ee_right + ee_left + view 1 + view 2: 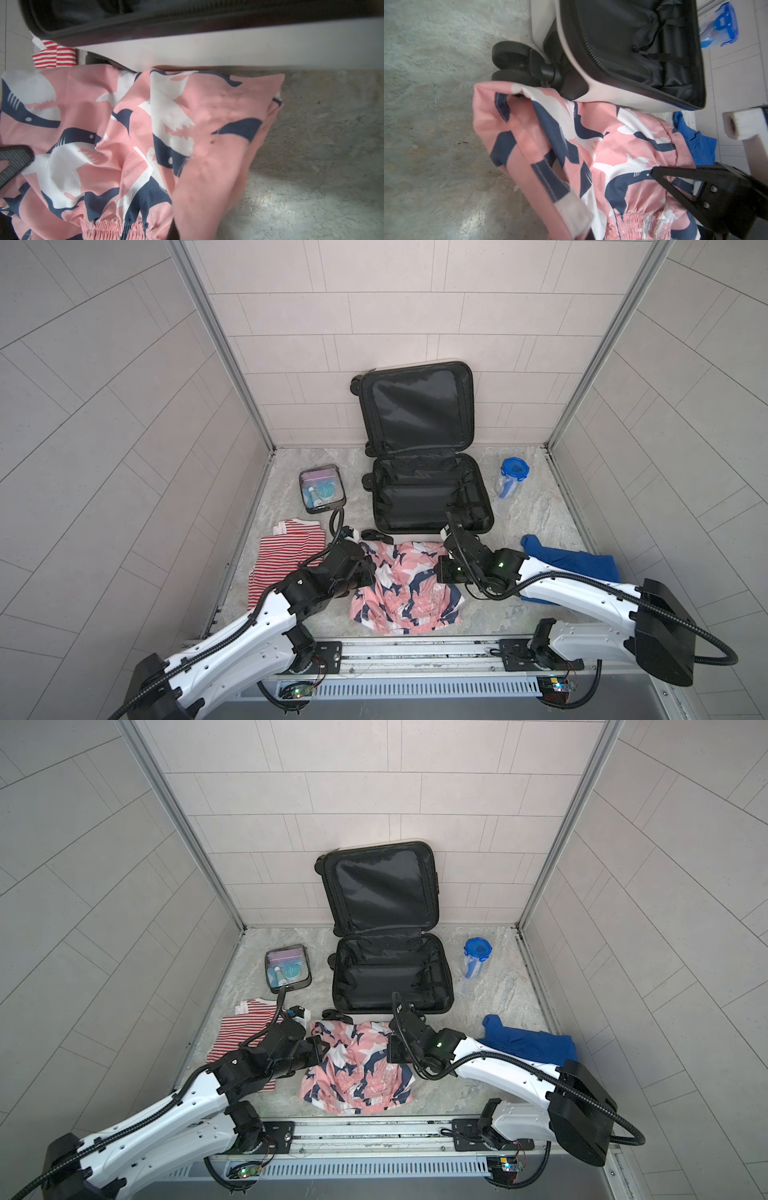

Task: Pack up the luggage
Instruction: 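Lift the pink garment with both grippers and carry it into the suitcase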

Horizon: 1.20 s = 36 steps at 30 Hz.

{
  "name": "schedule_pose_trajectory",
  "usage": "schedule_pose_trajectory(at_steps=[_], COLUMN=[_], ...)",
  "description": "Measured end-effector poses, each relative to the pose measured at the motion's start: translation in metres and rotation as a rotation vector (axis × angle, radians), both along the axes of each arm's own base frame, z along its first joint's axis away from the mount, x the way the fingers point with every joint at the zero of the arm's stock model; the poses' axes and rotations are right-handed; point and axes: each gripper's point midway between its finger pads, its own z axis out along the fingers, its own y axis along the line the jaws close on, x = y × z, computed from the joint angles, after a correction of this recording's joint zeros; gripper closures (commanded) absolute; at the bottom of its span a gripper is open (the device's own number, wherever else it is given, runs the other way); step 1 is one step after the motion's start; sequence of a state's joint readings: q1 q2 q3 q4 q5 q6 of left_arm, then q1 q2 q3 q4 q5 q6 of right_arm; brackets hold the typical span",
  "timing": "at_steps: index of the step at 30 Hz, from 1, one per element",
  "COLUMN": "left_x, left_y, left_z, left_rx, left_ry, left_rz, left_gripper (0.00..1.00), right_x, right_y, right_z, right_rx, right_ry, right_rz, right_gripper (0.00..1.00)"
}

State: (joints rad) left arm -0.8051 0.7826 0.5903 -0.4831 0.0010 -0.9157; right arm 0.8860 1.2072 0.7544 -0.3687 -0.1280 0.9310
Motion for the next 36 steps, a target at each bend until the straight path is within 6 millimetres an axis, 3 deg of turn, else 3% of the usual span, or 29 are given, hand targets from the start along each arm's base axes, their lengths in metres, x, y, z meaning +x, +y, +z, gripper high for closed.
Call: schedule_pose_trajectory(at_steps=[5,10,17,21,26,31,36], left_x=[0.001,0.015,0.051,0.075,0.121,0.171,0.220], left_y=[-0.003,-0.019,-0.047,-0.063,-0.097,-0.116,-0.113], left_z=[0.050,0.098,0.137,0.155,0.179,0.167,0.130], left_rx=[-0.024,-0.023,0.045,0.098,0.135,0.172,0.193], left_ry=[-0.062,-0.122,-0.228,-0.292,-0.361,-0.355,-0.297], left_rz=[-0.024,-0.060,-0.106,-0.128,-0.153,-0.156,-0.124], left_gripper=[1.00,1.00,1.00,1.00,1.00,1.00,1.00], right_x=[0.002,0.012,0.048,0.083,0.128,0.169,0.206], right_y=[-0.001,-0.008,-0.033,-0.059,-0.081,-0.090,-0.093], right_z=[0.046,0.109,0.178,0.190,0.185,0.185,0.186], right_rx=[0.036,0.083,0.095,0.080,0.066,0.058,0.050], right_ry=[-0.075,-0.223,-0.401,-0.421,-0.386,-0.365,-0.360], right_rz=[0.012,-0.002,-0.080,-0.172,-0.250,-0.283,-0.291], right_gripper=[1.00,1.00,1.00,1.00,1.00,1.00,1.00])
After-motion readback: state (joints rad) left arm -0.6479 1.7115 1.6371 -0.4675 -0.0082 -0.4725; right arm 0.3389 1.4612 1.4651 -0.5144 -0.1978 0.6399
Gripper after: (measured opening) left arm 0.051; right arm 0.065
